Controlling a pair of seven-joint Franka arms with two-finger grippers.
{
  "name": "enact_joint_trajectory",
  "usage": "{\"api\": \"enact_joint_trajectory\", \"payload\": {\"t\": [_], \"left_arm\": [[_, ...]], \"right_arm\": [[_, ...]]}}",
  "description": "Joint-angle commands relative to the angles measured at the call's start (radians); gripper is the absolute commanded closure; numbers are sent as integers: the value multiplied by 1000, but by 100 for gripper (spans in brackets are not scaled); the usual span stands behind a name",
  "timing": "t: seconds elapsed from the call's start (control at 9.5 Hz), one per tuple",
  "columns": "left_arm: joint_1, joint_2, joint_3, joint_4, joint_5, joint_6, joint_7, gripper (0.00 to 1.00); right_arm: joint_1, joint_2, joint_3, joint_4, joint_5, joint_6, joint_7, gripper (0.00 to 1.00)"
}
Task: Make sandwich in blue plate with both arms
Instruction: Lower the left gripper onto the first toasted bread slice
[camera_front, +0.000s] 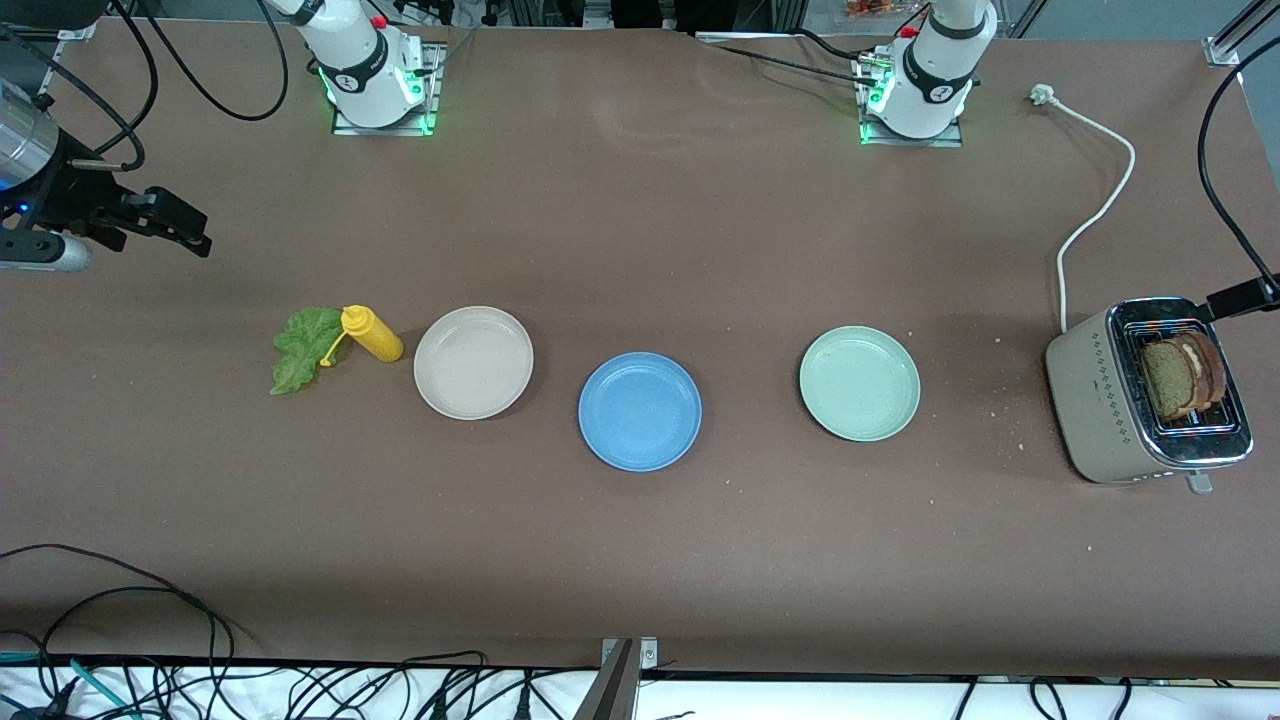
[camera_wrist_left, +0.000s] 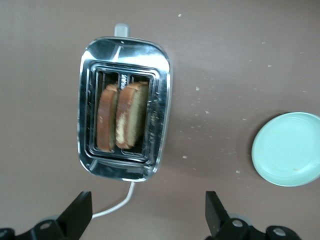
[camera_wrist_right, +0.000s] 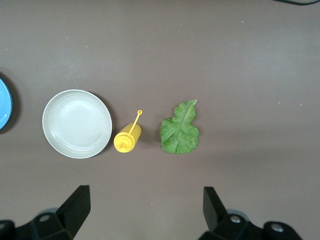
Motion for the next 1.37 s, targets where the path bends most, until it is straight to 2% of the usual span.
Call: {"api": "enact_joint_trajectory", "payload": {"t": [0.0,0.32,0.53,0.84,1.05,1.26], "left_arm": [[39,81,-6,9,65,72,84,1],[53,168,-6,9,65,135,87,5],[56,199,-7,7,67,135,89,22],[51,228,-7,7,79,137,87,21],[50,239,-7,7,96,135,87,27],[50,244,-7,7,101,137,87,26]], "right_arm": [[6,4,-3,19,2,-14,9,0],[6,4,-5,19,2,-14,9,0],[6,4,-3,19,2,-14,9,0],[6,4,-3,21,2,-14,9,0],[6,4,-3,21,2,-14,9,0],[6,4,-3,21,2,-14,9,0]]}}
